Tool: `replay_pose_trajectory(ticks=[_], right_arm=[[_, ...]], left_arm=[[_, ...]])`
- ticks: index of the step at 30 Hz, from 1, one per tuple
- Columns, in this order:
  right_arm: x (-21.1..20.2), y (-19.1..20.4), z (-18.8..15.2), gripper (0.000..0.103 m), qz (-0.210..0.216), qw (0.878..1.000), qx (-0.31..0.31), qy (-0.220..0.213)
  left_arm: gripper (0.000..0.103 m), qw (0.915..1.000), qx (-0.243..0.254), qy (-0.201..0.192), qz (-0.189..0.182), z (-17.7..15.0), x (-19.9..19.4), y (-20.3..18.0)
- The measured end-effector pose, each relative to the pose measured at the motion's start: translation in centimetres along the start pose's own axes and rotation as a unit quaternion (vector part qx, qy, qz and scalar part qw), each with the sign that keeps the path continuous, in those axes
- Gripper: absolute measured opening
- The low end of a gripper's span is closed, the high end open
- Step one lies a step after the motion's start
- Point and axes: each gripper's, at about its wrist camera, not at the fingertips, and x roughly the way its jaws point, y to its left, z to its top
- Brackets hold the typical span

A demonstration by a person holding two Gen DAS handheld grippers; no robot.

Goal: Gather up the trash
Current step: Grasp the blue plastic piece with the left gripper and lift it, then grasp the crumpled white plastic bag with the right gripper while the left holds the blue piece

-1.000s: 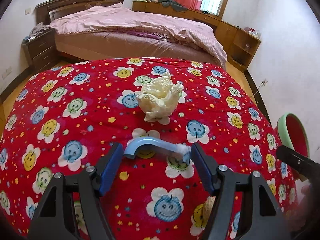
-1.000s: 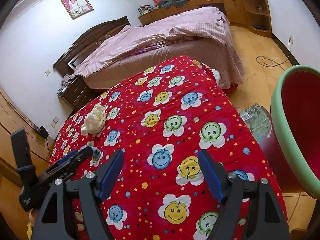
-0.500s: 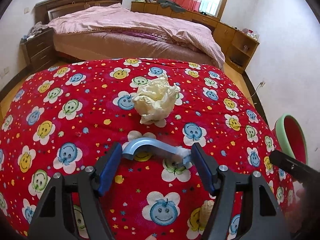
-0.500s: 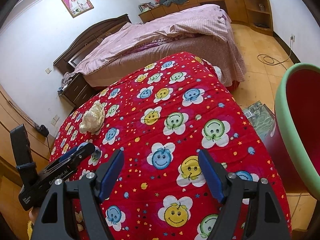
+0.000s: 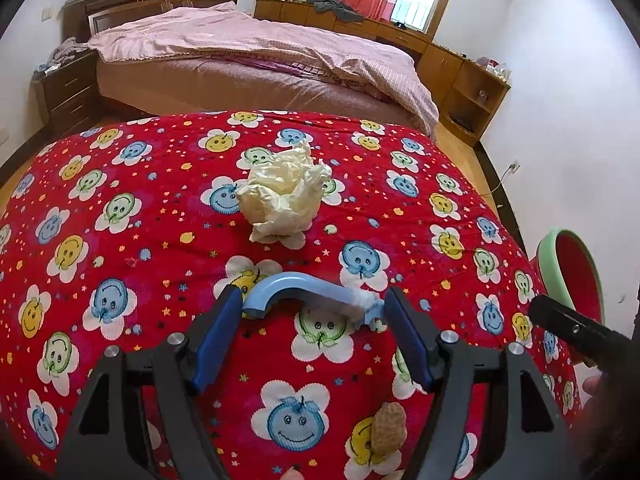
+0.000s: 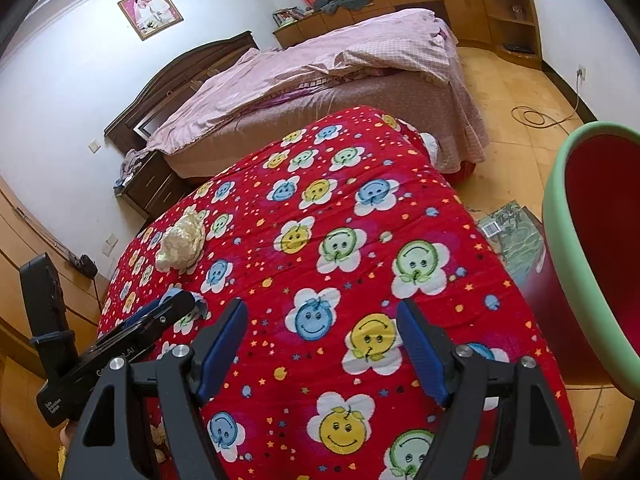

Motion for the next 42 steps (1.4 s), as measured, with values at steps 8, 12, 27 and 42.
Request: replay_pose_trajectory(ticks=[8,12,27,42], right_arm=[[-0.3,-1.2,0.2,0.078,0.001,1.0,0.018,-0.002],[-0.3,-1.2,0.2,0.078,0.003,1.0,0.018,-0.001],[-0.4,0.2,0.6,0.078,-0.001,1.0,-0.006,-0.002],[2.2,7.8,1.6,0.079,0.028,0.997,-0.079,0.003]], left_arm=[[0.077,0.9987,0.039,0.021,0.024,-0.2,1.1,-1.2],[0.076,0.9971,0.056,0.03,0.041,0.1,1.5,-1.8],[0.076,0.9988,-0.001,-0.014,0.047,0.8,-1.8,1.3],[0.076,0.9786,-0.121,-0.054,0.158,1.0,-4.5,10.4]])
